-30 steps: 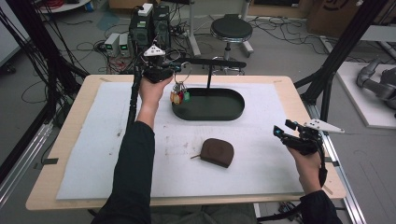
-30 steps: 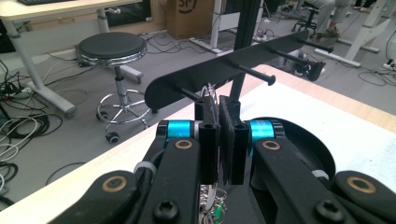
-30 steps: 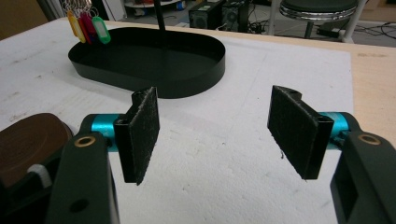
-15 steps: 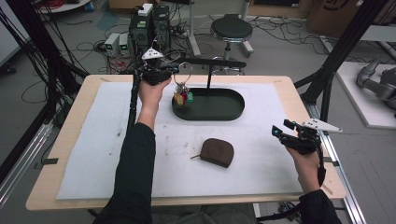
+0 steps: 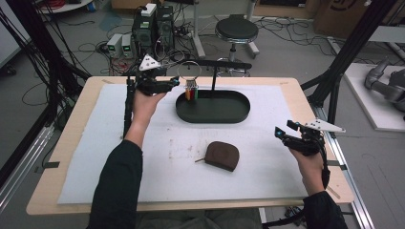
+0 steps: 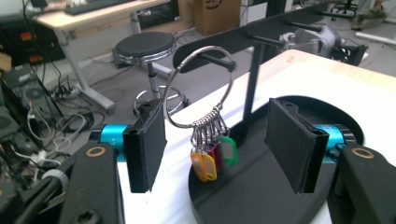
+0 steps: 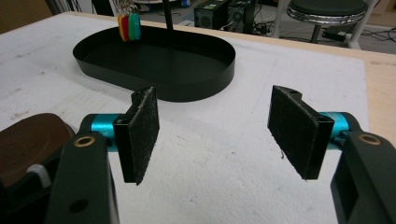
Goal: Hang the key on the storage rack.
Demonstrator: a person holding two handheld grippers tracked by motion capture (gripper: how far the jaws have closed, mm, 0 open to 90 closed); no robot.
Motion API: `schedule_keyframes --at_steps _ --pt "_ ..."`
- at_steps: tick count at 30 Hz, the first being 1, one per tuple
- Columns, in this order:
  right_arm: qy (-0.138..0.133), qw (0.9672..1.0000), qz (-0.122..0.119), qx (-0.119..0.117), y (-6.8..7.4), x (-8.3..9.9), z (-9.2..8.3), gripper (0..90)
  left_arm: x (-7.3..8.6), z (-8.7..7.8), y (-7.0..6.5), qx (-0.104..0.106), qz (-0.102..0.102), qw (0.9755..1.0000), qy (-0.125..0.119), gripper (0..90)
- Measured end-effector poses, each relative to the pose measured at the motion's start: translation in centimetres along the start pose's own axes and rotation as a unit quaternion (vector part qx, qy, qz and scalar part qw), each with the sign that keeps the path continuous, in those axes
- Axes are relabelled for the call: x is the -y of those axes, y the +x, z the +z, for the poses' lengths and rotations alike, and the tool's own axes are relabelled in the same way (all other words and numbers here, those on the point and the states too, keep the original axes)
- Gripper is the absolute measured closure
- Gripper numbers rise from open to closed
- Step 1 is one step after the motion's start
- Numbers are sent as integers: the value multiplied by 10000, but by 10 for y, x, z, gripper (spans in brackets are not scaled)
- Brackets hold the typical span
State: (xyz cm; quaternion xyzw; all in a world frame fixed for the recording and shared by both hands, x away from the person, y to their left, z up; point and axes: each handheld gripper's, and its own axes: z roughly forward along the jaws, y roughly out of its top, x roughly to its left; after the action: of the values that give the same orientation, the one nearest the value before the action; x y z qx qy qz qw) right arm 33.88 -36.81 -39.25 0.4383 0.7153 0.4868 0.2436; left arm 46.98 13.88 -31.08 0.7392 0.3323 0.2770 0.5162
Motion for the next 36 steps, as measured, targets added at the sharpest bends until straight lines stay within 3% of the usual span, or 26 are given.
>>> schedule_keyframes --at_steps 5,8,14,19,24,28,36 --pt "3 10000 -22 7 2 -2 3 342 10 -36 -6 225 -161 9994 -196 311" --pt "-4 10000 -55 13 3 -3 4 341 20 -59 -8 358 -204 9990 -171 270" --pt "26 9999 -141 -59 10 -5 6 336 50 -106 -7 326 -217 9989 -238 249" --pt "35 9996 -258 -144 16 -6 7 328 75 -134 -8 288 -163 9992 -206 245" --pt "48 9993 -285 -232 19 -7 8 313 98 -148 -12 314 -49 9993 -217 245" --pt "90 9992 -281 -282 20 -6 9 307 113 -155 -13 301 -147 9992 -214 245" --pt "116 9990 -290 -321 21 -4 10 300 125 -152 -12 333 -241 9986 -318 245"
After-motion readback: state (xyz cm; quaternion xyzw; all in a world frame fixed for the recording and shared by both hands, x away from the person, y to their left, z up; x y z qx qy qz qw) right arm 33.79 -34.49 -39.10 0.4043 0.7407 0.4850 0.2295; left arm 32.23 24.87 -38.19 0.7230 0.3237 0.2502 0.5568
